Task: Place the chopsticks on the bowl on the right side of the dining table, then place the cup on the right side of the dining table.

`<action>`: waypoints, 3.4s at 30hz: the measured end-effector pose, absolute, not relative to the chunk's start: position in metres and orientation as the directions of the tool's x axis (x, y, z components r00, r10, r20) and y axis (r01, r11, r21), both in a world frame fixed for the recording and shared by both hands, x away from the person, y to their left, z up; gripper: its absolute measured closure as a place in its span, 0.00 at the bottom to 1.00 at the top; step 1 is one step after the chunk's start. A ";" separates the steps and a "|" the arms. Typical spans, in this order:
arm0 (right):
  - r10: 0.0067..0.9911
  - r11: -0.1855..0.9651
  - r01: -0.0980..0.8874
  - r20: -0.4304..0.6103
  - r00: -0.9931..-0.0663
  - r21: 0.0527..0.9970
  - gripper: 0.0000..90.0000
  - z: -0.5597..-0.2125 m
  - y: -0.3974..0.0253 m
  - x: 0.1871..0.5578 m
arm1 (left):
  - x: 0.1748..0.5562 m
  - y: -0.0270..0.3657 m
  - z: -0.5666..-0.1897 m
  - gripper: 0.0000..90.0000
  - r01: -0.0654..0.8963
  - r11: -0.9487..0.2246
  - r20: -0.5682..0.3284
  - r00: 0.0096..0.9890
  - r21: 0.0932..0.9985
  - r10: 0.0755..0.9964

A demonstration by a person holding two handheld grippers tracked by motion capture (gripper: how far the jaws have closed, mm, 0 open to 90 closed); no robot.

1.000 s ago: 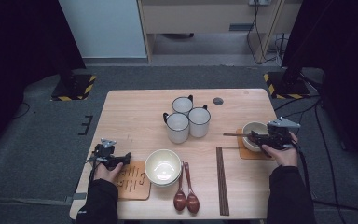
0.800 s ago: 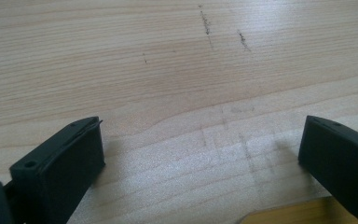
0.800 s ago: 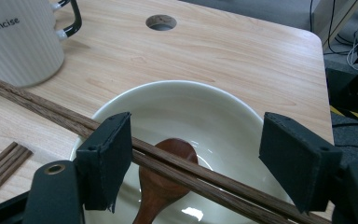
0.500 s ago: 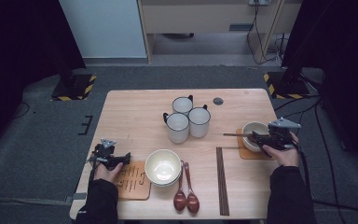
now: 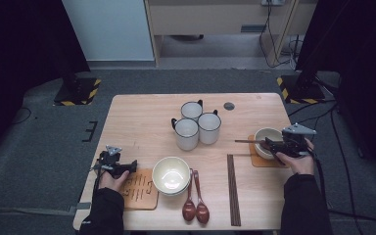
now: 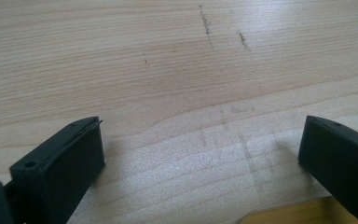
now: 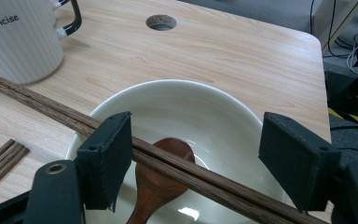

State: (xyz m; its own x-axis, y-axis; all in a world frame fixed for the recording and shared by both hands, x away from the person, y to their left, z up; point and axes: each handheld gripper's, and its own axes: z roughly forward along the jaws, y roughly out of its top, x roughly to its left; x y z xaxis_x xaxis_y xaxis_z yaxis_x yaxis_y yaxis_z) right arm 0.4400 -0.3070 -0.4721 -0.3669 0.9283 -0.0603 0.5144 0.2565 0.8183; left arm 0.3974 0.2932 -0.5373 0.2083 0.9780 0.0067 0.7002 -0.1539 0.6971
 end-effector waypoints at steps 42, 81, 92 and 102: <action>0.927 0.138 0.484 0.059 -0.370 0.864 0.28 -0.445 -0.311 0.438 | 0.398 0.293 -0.537 0.00 0.700 -0.154 0.007 0.209 0.697 0.978; 0.889 0.167 0.434 0.055 -0.454 0.885 0.25 -0.385 -0.243 0.436 | 0.398 0.293 -0.537 0.00 0.701 -0.154 0.007 0.208 0.697 0.978; 0.886 0.160 0.436 0.066 -0.459 0.886 0.24 -0.373 -0.221 0.446 | 0.398 0.293 -0.537 0.00 0.701 -0.154 0.007 0.208 0.697 0.978; 0.877 0.191 0.439 0.048 -0.477 0.878 0.24 -0.370 -0.201 0.457 | 0.398 0.293 -0.537 0.00 0.701 -0.154 0.007 0.208 0.697 0.978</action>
State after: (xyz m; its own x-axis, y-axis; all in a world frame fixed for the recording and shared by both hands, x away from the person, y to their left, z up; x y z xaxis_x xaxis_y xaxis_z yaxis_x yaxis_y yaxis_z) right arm 0.4570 -0.2007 -0.3703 -0.4774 0.8774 0.0481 0.4391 0.1908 0.8779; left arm 0.3978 0.2932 -0.5372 0.2084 0.9780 0.0069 0.7006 -0.1542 0.6966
